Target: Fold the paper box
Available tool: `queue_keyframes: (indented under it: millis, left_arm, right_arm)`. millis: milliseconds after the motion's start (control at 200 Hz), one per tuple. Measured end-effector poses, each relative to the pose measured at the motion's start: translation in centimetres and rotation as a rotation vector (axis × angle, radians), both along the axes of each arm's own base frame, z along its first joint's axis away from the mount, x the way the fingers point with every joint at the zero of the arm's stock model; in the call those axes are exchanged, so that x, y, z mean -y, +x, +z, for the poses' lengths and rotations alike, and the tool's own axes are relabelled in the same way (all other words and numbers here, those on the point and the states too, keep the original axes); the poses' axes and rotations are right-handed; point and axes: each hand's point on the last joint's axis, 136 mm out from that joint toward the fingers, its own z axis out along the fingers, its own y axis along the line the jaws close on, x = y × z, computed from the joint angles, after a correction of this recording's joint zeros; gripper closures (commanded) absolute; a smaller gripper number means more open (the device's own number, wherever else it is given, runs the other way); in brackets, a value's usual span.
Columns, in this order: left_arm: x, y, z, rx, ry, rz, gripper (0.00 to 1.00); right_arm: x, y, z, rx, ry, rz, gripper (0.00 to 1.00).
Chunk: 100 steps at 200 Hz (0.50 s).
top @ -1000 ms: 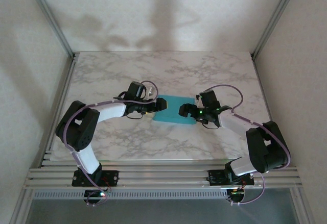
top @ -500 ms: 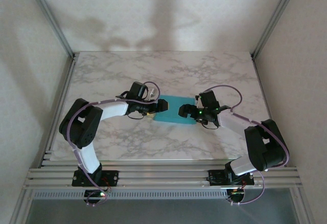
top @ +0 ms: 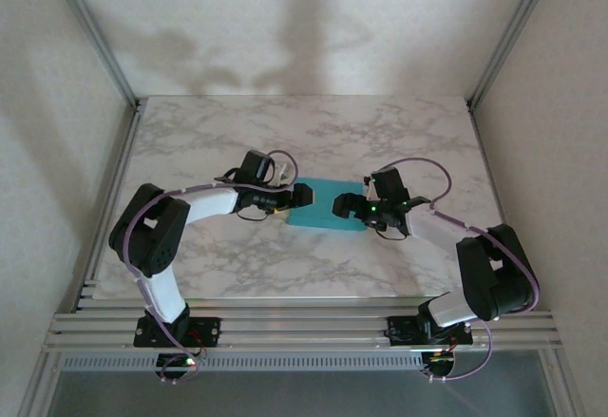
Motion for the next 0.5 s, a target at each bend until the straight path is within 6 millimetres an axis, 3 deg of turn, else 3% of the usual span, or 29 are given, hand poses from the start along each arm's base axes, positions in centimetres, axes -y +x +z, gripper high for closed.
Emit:
queue_keyframes:
  millis: [501]
  left_arm:
    - [0.4, 0.2, 7.8, 0.121, -0.111, -0.019, 0.01]
  right_arm:
    - [1.1, 0.2, 6.9, 0.101, -0.012, -0.031, 0.01]
